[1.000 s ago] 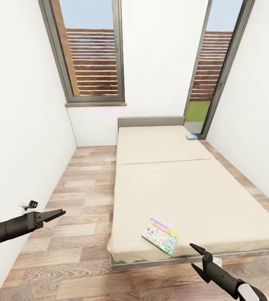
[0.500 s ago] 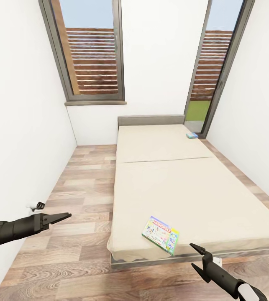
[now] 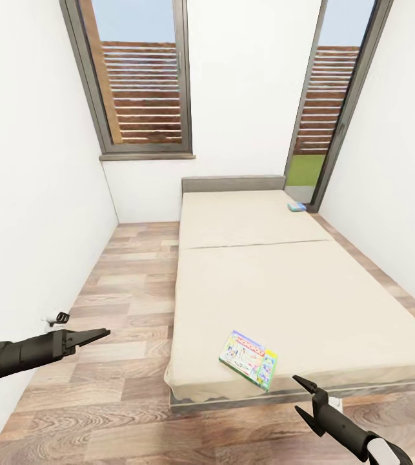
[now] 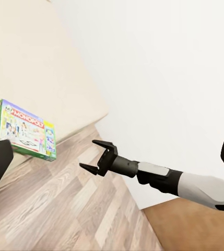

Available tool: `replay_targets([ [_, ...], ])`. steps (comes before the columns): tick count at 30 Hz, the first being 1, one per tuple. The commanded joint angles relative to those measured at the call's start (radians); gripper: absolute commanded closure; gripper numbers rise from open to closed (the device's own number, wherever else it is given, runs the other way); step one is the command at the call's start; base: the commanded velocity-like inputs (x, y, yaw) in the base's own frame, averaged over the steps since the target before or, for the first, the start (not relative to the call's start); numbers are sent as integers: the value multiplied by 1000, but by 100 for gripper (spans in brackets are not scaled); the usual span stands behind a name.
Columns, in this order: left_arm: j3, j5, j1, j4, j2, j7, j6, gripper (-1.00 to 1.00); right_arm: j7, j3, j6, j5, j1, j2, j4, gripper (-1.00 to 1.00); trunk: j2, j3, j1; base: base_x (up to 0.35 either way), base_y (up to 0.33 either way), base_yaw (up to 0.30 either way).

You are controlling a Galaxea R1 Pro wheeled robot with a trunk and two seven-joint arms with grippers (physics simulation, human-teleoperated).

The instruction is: Put all the toys in the child's room - the three board games (two on the bed and one on the table), the two jigsaw puzzles on the table, and the tennis ball on the table - inside the toy box on the table in the child's room.

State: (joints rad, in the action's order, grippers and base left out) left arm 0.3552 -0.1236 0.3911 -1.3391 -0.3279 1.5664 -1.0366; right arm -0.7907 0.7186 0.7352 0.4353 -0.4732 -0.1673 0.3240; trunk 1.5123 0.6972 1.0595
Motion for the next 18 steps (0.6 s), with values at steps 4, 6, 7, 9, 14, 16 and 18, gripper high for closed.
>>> replay_targets([
  [4, 0, 1, 0, 0, -1, 4, -11, -100, -3, 4, 6, 0, -1, 1, 0, -100, 29, 13, 15, 0, 0, 0],
  [6, 0, 1, 0, 0, -1, 4, -11, -100, -3, 4, 6, 0, -1, 1, 0, -100, 43, 20, 23, 0, 0, 0],
  [7, 0, 1, 0, 0, -1, 4, -11, -100, -3, 4, 6, 0, -1, 1, 0, -100, 50, 23, 27, 0, 0, 0],
  [9, -1, 1, 0, 0, -1, 4, -11, -100, -4, 4, 6, 0, -1, 1, 0, -100, 64, 29, 35, 0, 0, 0],
  [14, 0, 1, 1, 1, -1, 4, -11, -100, -4, 4, 6, 0, -1, 2, 0, -100, 99, 45, 54, 0, 0, 0],
  [16, -1, 1, 1, 1, -1, 4, -11, -100, -4, 4, 6, 0, -1, 2, 0, -100, 113, 51, 61, 0, 0, 0],
  [18, -1, 1, 1, 1, 0, 4, -11, -100, -4, 4, 6, 0, -1, 4, 0, -100, 127, 57, 69, 0, 0, 0],
])
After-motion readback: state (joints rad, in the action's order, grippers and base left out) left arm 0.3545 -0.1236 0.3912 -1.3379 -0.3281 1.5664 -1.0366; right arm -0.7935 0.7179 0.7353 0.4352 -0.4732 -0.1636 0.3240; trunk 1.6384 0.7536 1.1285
